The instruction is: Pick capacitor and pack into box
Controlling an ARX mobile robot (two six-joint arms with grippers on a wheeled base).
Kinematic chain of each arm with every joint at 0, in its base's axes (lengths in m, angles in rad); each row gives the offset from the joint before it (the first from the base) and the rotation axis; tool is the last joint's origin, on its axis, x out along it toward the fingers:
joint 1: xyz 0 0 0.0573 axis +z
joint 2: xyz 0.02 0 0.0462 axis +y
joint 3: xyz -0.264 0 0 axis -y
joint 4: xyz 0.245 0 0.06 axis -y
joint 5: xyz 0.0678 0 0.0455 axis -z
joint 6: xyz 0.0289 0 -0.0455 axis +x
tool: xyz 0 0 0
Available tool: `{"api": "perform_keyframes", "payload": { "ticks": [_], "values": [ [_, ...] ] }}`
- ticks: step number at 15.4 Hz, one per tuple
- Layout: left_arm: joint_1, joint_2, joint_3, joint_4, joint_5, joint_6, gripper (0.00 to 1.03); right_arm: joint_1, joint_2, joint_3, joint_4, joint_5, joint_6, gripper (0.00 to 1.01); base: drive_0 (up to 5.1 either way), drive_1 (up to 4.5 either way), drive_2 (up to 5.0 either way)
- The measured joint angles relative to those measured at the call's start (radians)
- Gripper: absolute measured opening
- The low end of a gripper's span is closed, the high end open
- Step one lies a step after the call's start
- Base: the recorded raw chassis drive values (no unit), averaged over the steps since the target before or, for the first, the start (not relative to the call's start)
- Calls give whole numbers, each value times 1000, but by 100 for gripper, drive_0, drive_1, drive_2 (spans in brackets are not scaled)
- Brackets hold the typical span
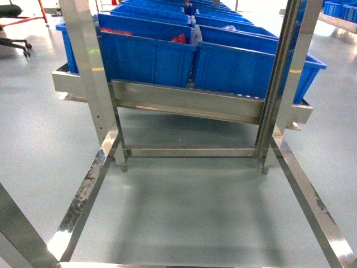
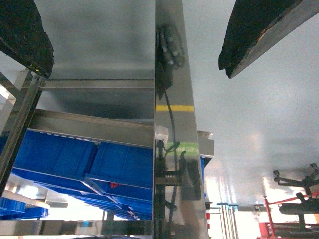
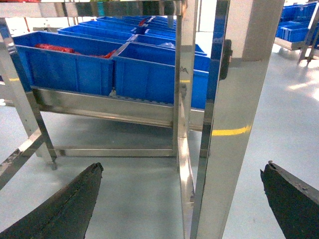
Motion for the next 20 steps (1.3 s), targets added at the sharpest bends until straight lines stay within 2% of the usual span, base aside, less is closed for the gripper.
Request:
{"api": "perform_keyframes", "payload": {
  "ticks": [20],
  "values": [
    [0, 0, 0, 0, -2, 0, 98, 0, 0, 0, -1, 0, 0, 98, 0, 0, 0]
  ]
}}
